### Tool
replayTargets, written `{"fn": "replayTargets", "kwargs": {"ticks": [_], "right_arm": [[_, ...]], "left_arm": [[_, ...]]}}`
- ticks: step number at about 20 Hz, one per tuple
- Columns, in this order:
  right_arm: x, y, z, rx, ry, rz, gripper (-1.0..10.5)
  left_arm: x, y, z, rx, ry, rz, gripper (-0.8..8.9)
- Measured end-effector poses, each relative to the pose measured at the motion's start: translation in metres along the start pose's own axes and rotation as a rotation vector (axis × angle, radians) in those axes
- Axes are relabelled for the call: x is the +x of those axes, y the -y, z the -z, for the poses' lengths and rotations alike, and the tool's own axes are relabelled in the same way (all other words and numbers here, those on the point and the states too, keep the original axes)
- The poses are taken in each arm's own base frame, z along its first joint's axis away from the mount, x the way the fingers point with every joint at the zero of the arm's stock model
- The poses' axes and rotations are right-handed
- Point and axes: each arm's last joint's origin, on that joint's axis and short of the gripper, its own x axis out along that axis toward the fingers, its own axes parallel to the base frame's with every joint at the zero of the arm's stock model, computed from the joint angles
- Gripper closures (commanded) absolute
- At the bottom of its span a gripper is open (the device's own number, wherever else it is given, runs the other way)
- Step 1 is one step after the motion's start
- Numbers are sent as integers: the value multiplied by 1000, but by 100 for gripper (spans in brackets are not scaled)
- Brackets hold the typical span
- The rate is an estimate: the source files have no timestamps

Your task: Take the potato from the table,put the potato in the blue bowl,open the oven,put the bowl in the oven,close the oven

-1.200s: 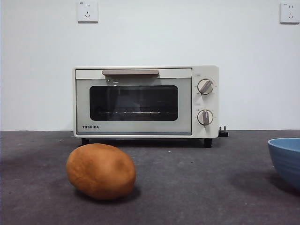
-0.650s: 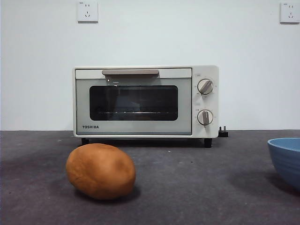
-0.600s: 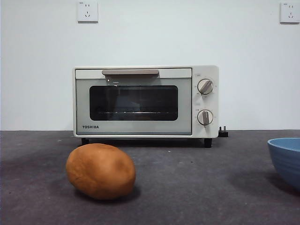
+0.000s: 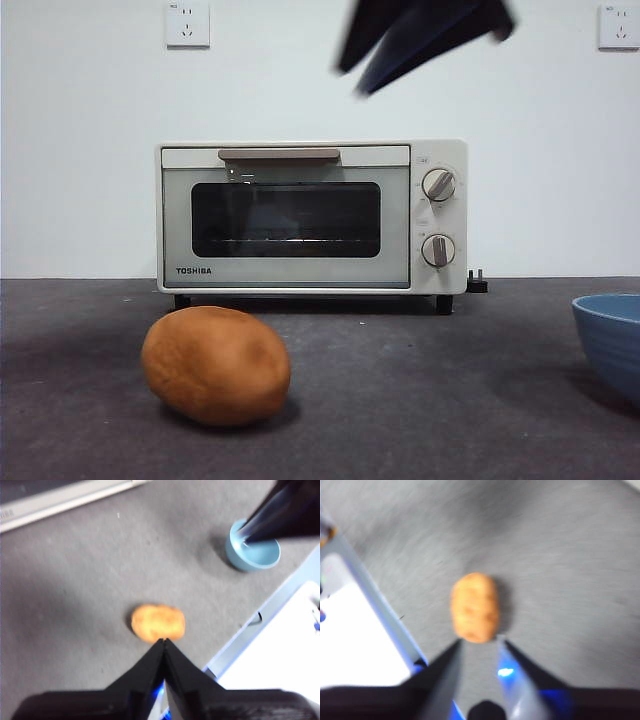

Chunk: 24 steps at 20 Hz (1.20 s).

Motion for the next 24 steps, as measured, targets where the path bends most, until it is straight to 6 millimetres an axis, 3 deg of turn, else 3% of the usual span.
{"fn": "replayTargets", "kwargs": {"ticks": [2,5,16,24], "right_arm": [[20,-8,-3,-17,-30,-10,302],[42,-15,-5,-45,-59,25,150],[120,-26,-2,-57,-147,34,150],[164,-22,7,-35,-192,48,163]], "left_arm": [[0,0,2,-1,-22,2,819],[0,1,4,-5,-32,6,819],[-1,1,4,-3,-30,7,819],[-1,1,4,-1,-30,8,819]]}}
